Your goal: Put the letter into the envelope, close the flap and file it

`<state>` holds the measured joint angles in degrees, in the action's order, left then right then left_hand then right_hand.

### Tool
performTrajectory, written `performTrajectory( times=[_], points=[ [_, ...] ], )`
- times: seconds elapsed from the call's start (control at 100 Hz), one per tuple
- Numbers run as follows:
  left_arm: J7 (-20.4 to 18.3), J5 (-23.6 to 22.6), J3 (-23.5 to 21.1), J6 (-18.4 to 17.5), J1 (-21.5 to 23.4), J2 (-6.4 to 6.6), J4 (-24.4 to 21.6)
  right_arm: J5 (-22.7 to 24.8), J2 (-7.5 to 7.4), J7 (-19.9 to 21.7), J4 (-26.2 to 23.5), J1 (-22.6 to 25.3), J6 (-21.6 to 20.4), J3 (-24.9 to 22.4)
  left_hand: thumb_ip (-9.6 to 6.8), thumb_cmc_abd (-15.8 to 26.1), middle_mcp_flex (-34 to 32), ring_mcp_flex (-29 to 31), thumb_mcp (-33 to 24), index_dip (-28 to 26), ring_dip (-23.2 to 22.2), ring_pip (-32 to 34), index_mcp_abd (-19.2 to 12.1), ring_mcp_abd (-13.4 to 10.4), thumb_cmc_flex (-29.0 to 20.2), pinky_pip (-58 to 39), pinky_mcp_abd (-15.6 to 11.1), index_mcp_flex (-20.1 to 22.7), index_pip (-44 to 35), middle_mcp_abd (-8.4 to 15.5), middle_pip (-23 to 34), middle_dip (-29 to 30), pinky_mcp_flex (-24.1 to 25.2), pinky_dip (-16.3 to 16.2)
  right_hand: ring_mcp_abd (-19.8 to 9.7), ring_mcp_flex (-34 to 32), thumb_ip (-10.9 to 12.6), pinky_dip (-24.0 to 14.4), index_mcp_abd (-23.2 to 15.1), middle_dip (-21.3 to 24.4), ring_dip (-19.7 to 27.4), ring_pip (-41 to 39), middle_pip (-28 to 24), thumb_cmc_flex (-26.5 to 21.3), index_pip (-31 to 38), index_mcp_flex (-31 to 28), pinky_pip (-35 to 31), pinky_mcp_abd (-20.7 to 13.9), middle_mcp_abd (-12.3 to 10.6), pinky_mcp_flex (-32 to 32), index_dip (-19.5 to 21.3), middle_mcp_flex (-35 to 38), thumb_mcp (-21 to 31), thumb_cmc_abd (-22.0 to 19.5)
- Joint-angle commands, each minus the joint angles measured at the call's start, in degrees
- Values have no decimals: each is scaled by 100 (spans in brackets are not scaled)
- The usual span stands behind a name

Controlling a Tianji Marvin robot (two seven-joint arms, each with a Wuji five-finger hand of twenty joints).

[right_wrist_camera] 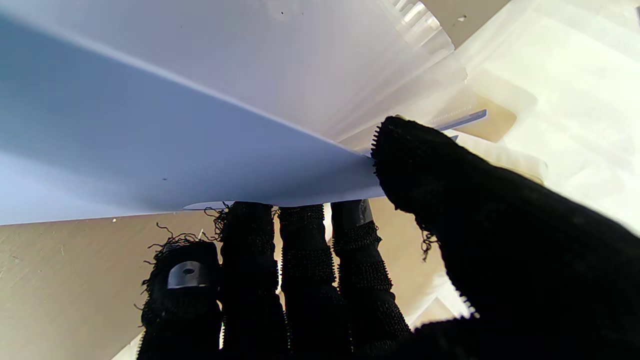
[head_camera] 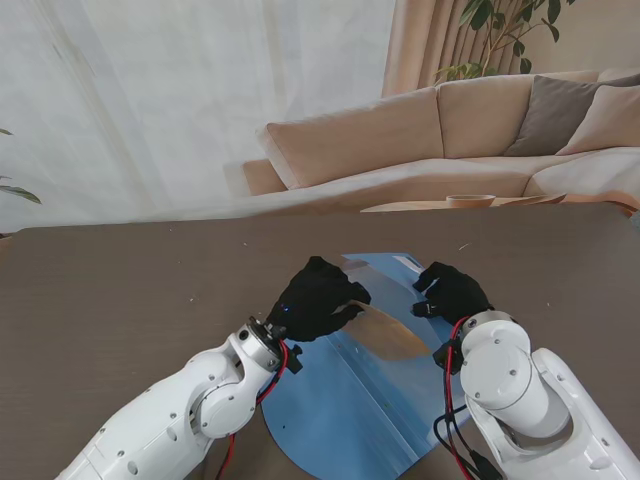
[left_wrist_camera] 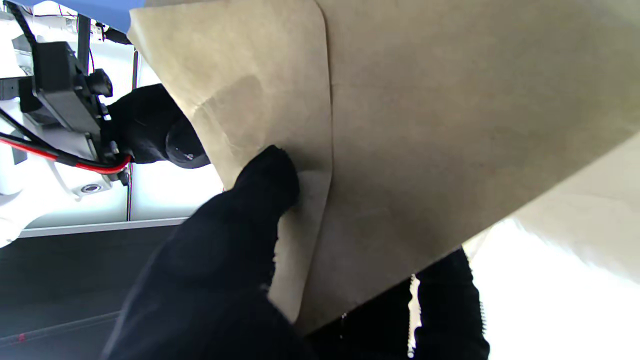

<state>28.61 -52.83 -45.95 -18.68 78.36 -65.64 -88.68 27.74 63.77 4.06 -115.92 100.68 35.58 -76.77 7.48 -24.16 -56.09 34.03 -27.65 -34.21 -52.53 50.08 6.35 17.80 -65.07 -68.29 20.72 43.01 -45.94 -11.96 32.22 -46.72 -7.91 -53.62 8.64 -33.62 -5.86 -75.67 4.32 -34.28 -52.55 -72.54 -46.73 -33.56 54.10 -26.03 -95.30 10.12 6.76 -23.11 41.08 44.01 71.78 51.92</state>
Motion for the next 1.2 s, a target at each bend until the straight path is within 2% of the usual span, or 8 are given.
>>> performTrajectory(
  times=[0.0, 0.22, 0.24, 0.74, 0.93, 1.19],
  points=[
    [-97, -43, -114, -142, 121, 3, -159, 18, 25, 89, -47, -1, -29, 16, -93, 482, 51, -204, -44, -130, -160, -40, -463, -70, -412, 13, -129, 66, -703, 139, 46, -170, 57, 82, 33, -52, 432, -222, 28, -728, -77, -112, -1766, -1002, 64, -179, -363, 39, -1045, -41, 5, 967, 689, -554],
    [-42, -133, -494, -604, 363, 40, -474, 2, 25, 99, -33, -27, 3, 12, -103, 498, 74, -223, -5, -134, -168, -64, -460, -84, -433, 11, -132, 41, -704, 193, 40, -185, 56, 80, 39, -58, 438, -227, 32, -738, -84, -116, -1766, -1010, 61, -193, -368, 41, -1029, -53, 17, 977, 687, -553],
    [-40, -130, -512, -632, 375, 39, -496, 1, 25, 101, -32, -29, 4, 12, -105, 512, 94, -231, 1, -139, -169, -70, -457, -89, -433, 13, -134, 32, -705, 76, 28, -185, 58, 80, 40, -58, 438, -228, 30, -739, -84, -115, -1765, -1009, 59, -192, -370, 41, -1033, -56, 17, 975, 687, -554],
    [69, -94, -723, -974, 463, 5, -728, -50, 25, 116, -32, -24, -1, -14, -120, 557, 146, -274, 105, -214, -198, -118, -547, -126, -479, 61, -172, -27, -756, 116, 16, -237, 101, 99, 48, -69, 447, -232, 24, -768, -98, -126, -1772, -1024, 49, -227, -385, 40, -1019, -90, 27, 985, 697, -557],
    [300, -238, -482, -887, 211, -10, -510, -110, 25, 132, -38, -32, -9, -19, -114, 594, 211, -369, 185, -250, -218, -154, -584, -198, -522, 76, -240, -100, -802, 214, 4, -281, 129, 105, 57, -72, 450, -231, 22, -778, -101, -128, -1771, -1022, 49, -243, -390, 44, -1008, -101, 22, 991, 696, -551],
    [985, -906, 236, -597, -467, 71, 257, -230, 39, 116, -112, -24, 22, -69, -119, 641, 256, -420, 293, -250, -232, -183, -659, -284, -555, 105, -292, -180, -863, 277, -15, -301, 167, 120, 67, -76, 453, -232, 26, -793, -107, -131, -1770, -1030, 50, -256, -395, 55, -996, -103, 10, 998, 695, -551]
  ],
)
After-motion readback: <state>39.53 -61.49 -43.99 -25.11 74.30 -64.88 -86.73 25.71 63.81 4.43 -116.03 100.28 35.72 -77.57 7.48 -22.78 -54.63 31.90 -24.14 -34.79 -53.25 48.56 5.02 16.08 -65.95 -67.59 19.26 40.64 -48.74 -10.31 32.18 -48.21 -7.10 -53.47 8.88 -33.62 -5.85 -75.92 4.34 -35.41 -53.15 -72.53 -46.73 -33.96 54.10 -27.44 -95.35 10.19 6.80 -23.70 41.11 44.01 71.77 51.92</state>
